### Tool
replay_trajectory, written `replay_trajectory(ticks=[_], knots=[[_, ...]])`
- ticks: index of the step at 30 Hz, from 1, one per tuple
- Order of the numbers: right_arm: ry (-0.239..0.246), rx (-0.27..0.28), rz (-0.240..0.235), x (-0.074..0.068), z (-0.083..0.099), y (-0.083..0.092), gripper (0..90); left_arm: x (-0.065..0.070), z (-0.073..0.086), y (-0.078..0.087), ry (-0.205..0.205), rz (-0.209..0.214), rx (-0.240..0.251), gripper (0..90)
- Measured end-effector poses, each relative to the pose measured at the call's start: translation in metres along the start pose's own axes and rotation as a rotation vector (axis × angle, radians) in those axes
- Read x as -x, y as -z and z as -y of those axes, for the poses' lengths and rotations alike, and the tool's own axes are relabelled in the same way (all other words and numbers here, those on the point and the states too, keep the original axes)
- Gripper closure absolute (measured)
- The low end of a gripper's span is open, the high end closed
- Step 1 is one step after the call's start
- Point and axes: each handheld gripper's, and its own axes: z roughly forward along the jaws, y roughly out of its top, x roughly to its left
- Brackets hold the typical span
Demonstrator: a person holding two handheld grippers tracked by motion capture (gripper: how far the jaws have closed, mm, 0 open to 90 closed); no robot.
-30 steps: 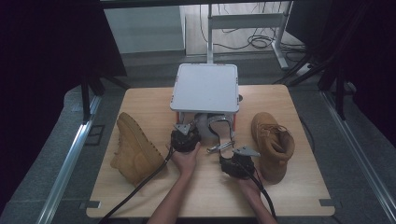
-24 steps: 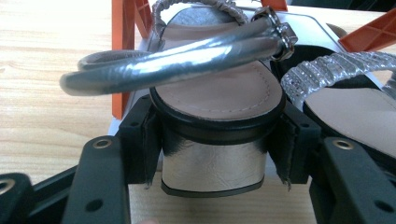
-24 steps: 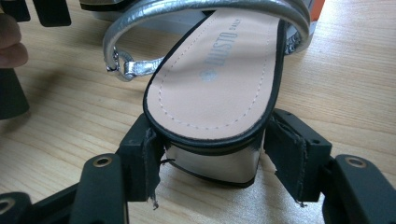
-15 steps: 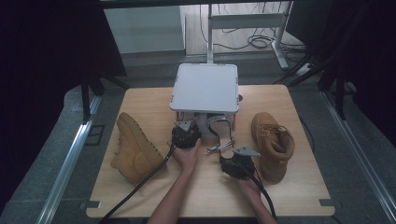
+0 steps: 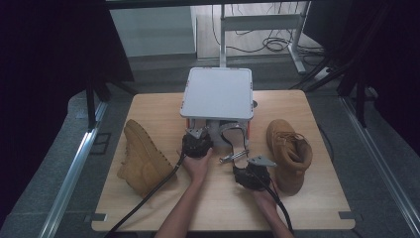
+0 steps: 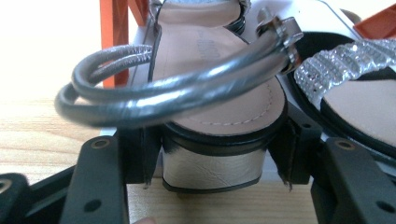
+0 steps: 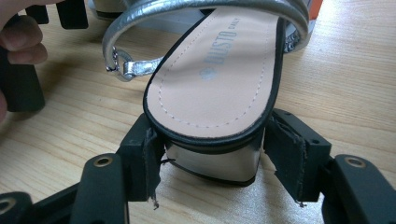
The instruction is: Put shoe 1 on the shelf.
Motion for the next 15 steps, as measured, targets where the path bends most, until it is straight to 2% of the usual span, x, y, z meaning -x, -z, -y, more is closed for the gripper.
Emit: replay_trajectory(ticks=[5,15], knots=[[-0.001,0.001,-0.001,0.0001,0.0001,0.0001,39.1,-0.0042,-0.0009,0.0025,-0.014,0.037,-0.011,37.7],[-0.01,0.018,0.012,-0.0031,0.0014,-0.0005,39.2,-0.0061,-0.0007,0.0022,-0.027,0.04,-0.023,40.5]])
